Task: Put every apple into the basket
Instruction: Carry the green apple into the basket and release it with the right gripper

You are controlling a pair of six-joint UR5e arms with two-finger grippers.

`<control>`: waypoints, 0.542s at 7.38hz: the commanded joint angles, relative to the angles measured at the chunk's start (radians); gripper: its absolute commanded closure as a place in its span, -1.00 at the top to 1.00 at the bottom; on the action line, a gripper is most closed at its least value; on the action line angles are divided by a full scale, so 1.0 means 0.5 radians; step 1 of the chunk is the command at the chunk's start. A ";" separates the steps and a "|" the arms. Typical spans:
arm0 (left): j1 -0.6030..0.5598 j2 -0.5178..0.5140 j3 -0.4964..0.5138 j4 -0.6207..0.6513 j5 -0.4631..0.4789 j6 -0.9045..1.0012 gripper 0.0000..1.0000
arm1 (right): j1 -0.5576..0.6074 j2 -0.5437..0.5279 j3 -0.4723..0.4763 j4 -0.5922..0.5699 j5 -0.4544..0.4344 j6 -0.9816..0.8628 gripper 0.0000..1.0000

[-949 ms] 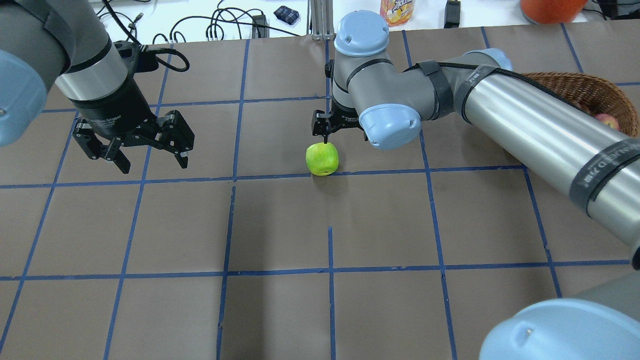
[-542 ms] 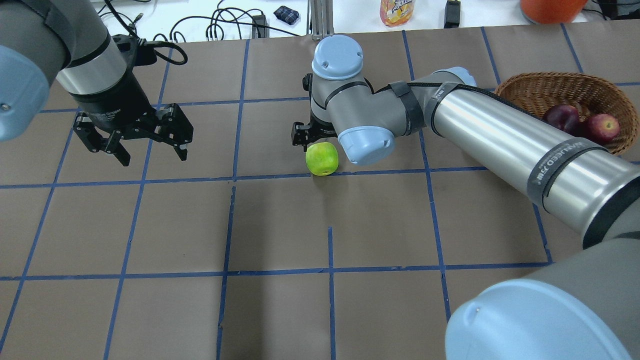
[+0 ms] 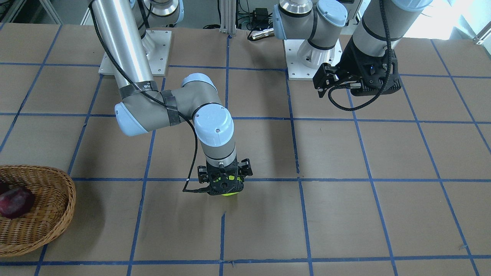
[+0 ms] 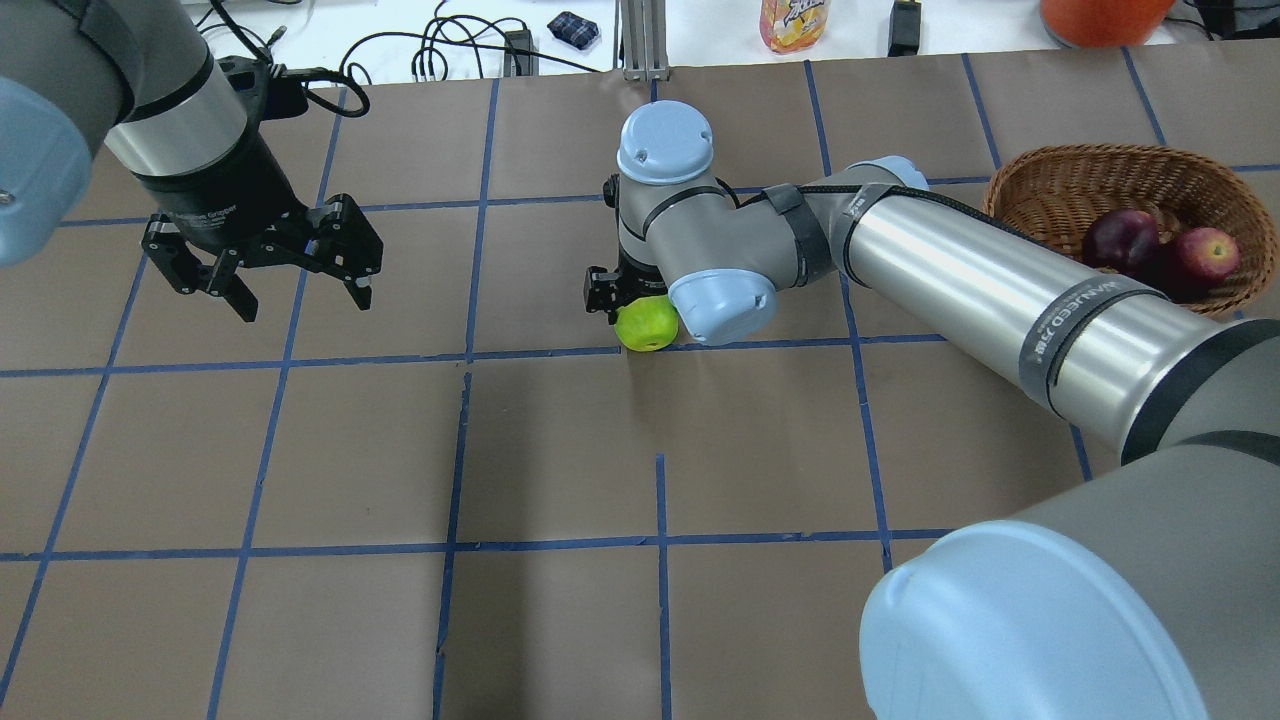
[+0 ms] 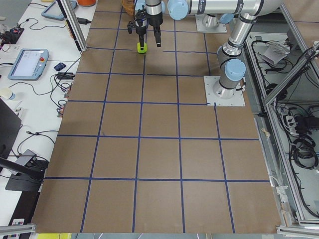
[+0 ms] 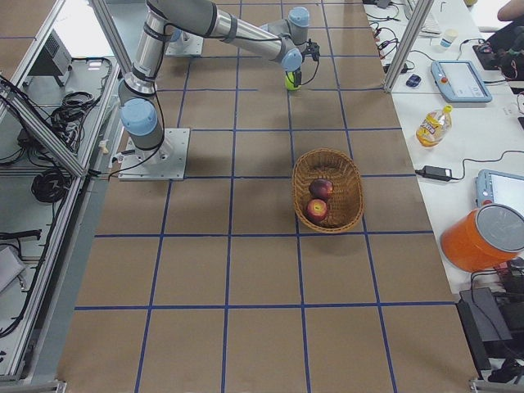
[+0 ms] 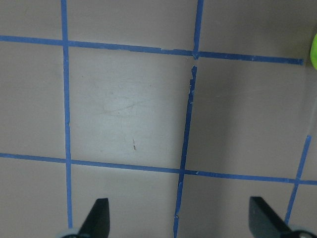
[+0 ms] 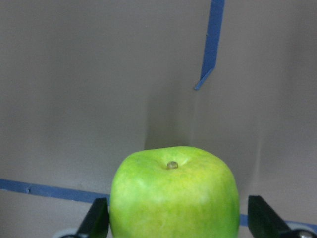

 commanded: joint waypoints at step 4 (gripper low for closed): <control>0.005 -0.012 0.032 0.009 -0.009 0.002 1.00 | -0.049 -0.108 -0.024 0.110 0.011 0.036 -1.00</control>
